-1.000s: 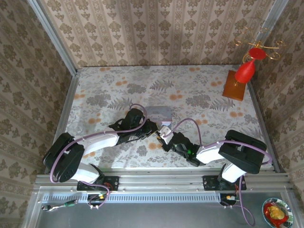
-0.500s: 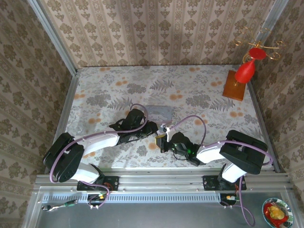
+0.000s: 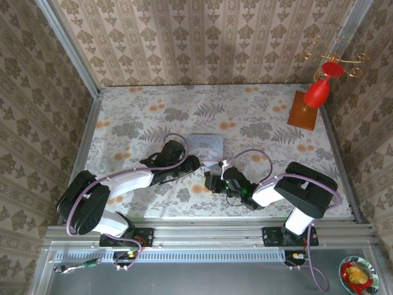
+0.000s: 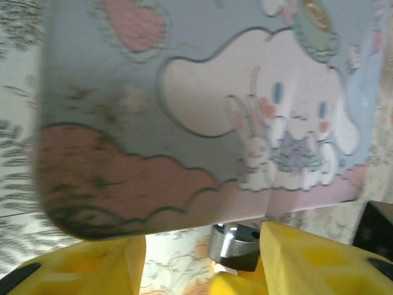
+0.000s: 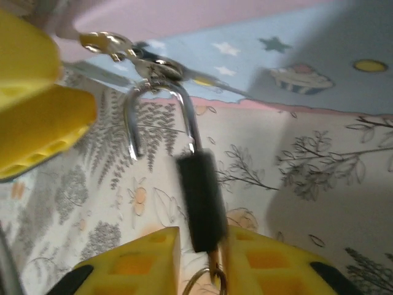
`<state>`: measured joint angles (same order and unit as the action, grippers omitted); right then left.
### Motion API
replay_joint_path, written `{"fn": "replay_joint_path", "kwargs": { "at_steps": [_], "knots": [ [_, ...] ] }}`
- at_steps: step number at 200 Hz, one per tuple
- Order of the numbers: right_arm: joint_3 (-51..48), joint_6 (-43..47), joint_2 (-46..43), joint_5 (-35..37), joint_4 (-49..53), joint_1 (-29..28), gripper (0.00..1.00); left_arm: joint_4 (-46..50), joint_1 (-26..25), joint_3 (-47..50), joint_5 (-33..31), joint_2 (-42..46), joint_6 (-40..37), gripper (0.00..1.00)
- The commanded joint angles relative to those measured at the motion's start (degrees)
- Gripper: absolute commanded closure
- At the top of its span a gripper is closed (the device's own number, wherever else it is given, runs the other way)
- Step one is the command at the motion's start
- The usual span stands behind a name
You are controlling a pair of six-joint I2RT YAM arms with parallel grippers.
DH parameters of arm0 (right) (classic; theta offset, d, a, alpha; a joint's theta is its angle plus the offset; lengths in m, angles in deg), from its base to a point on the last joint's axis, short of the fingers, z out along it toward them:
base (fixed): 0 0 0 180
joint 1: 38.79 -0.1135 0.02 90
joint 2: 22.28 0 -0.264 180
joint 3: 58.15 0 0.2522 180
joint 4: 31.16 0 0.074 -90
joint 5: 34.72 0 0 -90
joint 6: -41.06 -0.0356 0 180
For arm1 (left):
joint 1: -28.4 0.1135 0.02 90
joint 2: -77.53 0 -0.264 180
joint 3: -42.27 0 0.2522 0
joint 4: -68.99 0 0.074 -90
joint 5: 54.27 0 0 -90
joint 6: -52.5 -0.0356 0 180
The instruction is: Unlock the padlock with the key
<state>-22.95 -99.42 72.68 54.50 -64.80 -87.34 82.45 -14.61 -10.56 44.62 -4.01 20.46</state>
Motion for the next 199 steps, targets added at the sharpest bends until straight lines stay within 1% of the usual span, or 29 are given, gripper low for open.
{"fn": "replay_joint_path", "kwargs": {
  "at_steps": [1,18,38,73,103,128,172,199],
  "knots": [
    [0.75,-2.09,0.21,-0.47,3.76,1.18,0.62,8.51,1.01,-3.38,-4.65,3.47,-5.83,0.42],
    [2.02,-1.14,-1.5,-0.08,9.47,1.35,0.56,12.21,1.88,-4.59,-6.41,5.33,-9.16,0.36],
    [2.18,1.12,-4.25,0.87,13.02,1.31,0.54,15.43,3.19,-6.01,-7.91,6.71,-13.9,0.3],
    [3.04,5.1,-8.73,1.19,19.47,3.56,0.51,16.76,7.01,-8.65,-5.77,5.25,-21.43,0.24],
    [4.41,7.46,-10.05,-0.5,21.24,5.49,0.51,17.64,8.94,-12.23,-5.06,1.51,-26.11,0.21],
    [6.97,9.64,-8.0,-0.25,23.14,5.66,0.51,17.7,9.69,-14.8,-4.31,-1.99,-28.01,0.2],
    [9.84,9.96,-2.42,-2.72,20.67,5.66,0.51,16.08,9.91,-17.12,-0.95,-7.2,-28.5,0.2],
    [10.91,10.13,-0.05,-3.28,20.46,5.57,0.51,16.07,10.0,-17.05,-1.62,-9.1,-27.76,0.2]
  ]
}}
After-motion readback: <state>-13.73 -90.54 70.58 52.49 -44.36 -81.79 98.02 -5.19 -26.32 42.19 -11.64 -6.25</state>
